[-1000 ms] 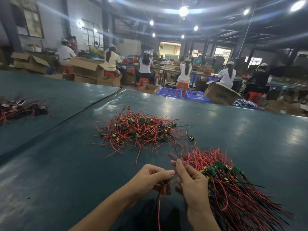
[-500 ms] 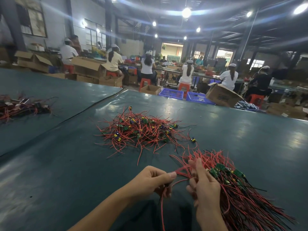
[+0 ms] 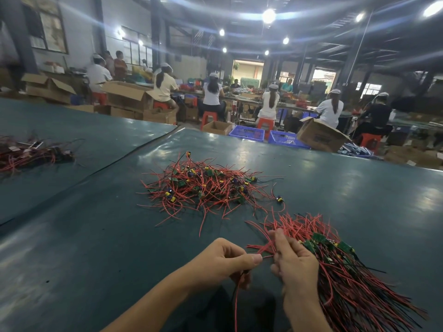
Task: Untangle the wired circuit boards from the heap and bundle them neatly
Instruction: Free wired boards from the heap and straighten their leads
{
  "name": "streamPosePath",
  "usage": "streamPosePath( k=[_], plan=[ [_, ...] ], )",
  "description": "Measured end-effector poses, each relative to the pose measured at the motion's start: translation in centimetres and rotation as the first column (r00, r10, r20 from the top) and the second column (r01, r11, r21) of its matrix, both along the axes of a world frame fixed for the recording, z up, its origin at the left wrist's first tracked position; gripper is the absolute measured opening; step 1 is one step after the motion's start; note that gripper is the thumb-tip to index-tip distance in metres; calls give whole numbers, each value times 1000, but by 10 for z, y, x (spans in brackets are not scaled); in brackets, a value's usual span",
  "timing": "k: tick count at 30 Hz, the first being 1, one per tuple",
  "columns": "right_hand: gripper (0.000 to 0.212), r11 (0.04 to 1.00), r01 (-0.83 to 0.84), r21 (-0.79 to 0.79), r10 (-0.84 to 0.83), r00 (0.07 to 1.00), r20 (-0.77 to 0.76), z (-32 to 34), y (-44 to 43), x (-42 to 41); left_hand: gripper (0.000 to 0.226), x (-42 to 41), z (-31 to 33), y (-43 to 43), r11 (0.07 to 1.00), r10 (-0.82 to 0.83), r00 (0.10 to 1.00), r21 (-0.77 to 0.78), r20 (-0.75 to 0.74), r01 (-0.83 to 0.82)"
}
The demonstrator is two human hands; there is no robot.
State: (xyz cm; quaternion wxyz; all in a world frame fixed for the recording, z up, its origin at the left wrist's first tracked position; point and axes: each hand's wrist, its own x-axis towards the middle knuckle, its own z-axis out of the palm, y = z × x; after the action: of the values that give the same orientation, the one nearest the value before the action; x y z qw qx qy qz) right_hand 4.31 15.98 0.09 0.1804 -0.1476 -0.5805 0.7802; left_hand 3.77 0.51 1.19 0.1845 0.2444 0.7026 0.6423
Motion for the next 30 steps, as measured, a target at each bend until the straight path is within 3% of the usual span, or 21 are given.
streamPosePath(
  k=[3,8,12,17,20,24,27,30],
  plan=[
    [18,991,114,-65,-116,993,-19,-1,14,-4,36,1,0,-1,998,-45,998,-34,-38,44],
    [18,975,219,-34,-220,975,-39,-5,15,-5,35,1,-4,2,997,-10,999,-81,-34,7],
    [11,982,147,-117,-155,986,-62,-3,14,-4,33,-4,-11,4,992,81,997,-93,7,-80],
    [9,997,65,-48,-68,995,-72,-3,8,0,30,-11,-17,5,982,172,983,-90,67,-165],
    [10,997,-23,73,28,996,-79,-4,-2,4,28,-16,-25,7,958,244,968,-143,-58,-250],
    [8,956,-56,288,113,976,-184,-7,-17,10,25,-12,-31,19,975,215,972,-45,-100,-220],
    [8,886,-42,462,145,971,-190,-15,-24,12,30,-17,-36,16,931,211,899,-200,-384,-305],
    [10,828,-76,556,184,973,-140,-18,-28,13,26,-24,-39,0,796,139,778,-398,-613,-456]
  ],
)
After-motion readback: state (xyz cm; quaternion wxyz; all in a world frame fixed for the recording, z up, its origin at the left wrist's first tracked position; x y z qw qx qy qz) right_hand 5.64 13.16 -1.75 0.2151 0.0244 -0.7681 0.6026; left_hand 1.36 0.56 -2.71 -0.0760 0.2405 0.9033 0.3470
